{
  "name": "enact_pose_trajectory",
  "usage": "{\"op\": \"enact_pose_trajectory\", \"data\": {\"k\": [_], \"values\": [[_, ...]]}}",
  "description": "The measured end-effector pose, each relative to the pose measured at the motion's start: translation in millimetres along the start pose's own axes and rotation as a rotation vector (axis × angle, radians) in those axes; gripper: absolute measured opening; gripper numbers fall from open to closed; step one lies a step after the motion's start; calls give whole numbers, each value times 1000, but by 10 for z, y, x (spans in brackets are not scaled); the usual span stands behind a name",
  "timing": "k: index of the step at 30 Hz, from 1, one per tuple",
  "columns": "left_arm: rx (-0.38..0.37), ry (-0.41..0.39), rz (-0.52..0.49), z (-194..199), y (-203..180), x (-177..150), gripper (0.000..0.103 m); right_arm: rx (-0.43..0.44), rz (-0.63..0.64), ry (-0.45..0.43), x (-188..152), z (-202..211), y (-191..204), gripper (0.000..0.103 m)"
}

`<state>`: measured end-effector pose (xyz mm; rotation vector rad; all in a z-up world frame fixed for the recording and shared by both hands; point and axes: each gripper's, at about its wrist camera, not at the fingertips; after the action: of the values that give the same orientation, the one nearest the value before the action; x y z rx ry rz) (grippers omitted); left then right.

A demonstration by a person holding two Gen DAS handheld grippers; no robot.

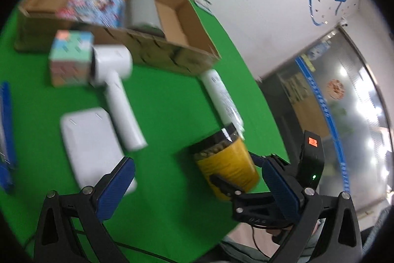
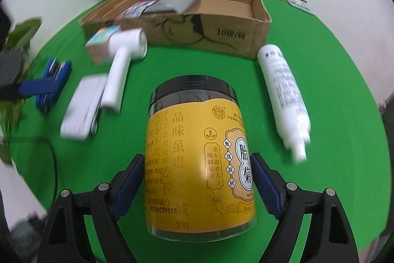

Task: Organize rigid objects
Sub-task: 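Grip the yellow-labelled jar with the right tool while the left tool grips it too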

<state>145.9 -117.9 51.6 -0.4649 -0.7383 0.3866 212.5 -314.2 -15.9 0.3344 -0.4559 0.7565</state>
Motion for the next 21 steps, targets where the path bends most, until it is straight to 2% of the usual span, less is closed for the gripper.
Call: {"op": "enact_pose_trajectory", "data": {"k": [3,4,5,8,10,13,15,21], "values": [[-62,68,-7,-185,-77,-128,102,-20,51,18,-198,104,125,85],[-74,92,0,-246,-83,-169,102,10,65,35,-235,155,170,88],[-83,108,12,-296,-78,-212,102,64,54,42,-225,210,169,91],[-116,133,59,-337,-23,-286,102,330,-104,92,-122,374,-65,93],[-169,132,98,-342,32,-332,102,402,-193,123,-73,380,-236,93],[-197,128,134,-337,100,-358,102,434,-269,221,-66,208,-405,92],[-196,132,152,-362,139,-365,102,478,-292,281,-64,85,-391,85],[-198,150,169,-442,166,-359,102,492,-251,384,-158,-198,8,84]]}}
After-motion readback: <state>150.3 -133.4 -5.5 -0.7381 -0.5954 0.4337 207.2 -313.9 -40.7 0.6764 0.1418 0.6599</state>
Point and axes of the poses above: each gripper's, at about its wrist camera, not at the fingertips, and z roughly against the way its jaws point, y to its left, x to its top, and after that the axes turned 12 degrees about -z, right-handed
